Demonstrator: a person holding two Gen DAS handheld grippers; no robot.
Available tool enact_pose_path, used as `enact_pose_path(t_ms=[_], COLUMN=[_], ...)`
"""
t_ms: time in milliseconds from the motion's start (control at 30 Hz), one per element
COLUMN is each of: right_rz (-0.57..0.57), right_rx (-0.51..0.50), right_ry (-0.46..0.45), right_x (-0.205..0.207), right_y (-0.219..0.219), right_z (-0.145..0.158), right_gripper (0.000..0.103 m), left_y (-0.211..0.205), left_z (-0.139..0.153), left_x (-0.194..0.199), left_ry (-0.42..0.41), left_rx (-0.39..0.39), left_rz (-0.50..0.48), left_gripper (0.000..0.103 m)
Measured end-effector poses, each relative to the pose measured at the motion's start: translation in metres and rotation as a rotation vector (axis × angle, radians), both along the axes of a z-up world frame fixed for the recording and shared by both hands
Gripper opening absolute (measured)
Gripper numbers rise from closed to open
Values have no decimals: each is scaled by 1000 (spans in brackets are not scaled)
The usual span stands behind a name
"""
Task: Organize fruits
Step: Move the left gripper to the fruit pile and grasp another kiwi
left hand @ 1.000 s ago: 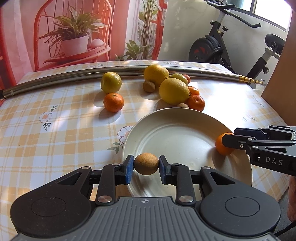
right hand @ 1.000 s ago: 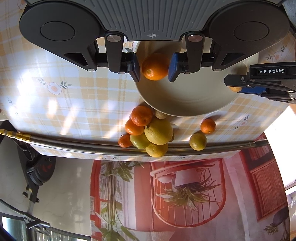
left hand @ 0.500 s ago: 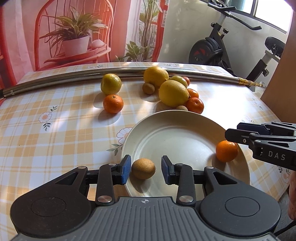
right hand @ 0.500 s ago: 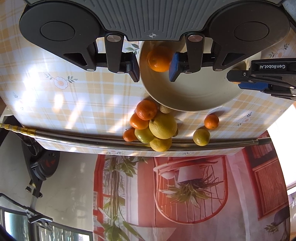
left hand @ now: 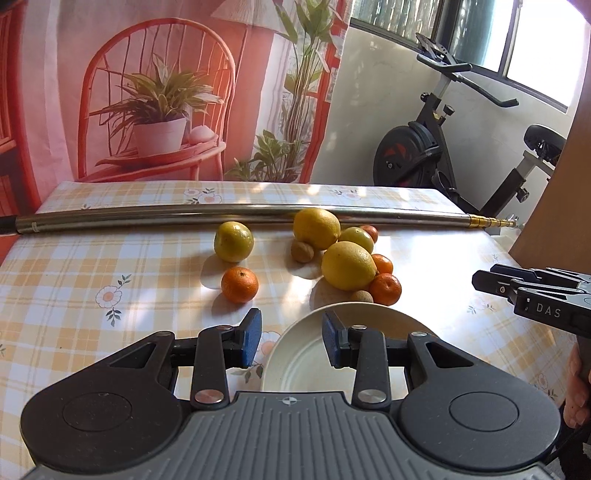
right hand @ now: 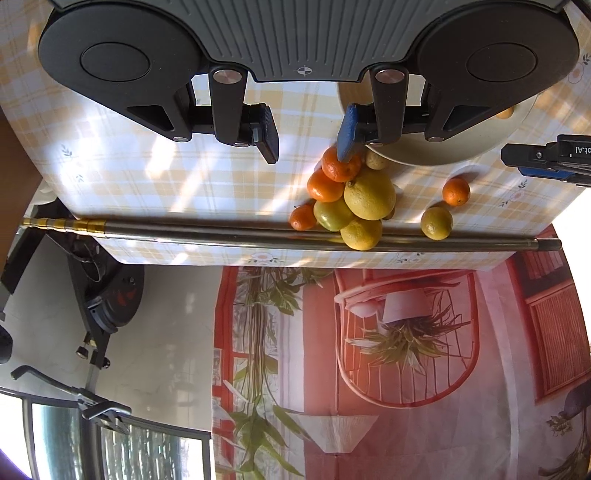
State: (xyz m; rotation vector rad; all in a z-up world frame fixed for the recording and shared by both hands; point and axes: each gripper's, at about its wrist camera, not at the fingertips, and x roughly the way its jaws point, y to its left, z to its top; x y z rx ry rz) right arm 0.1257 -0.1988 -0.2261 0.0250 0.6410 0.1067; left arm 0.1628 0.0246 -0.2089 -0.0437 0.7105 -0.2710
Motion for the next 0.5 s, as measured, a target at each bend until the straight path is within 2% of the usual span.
enact_pose_path(t_ms=[233,500], right_rz=[-33,-28], right_rx=[-6,-14], right_ry=[-75,-123], right_x=[14,34], right_y=[-20,-25], right_z=[21,35], right_gripper=[32,32], left_y=[19,35], left_z=[23,50], left_x=[18,36], left_ry=[-46,-86], left_rx=[-17,-78], left_rz=[63,103], left_gripper=[38,38])
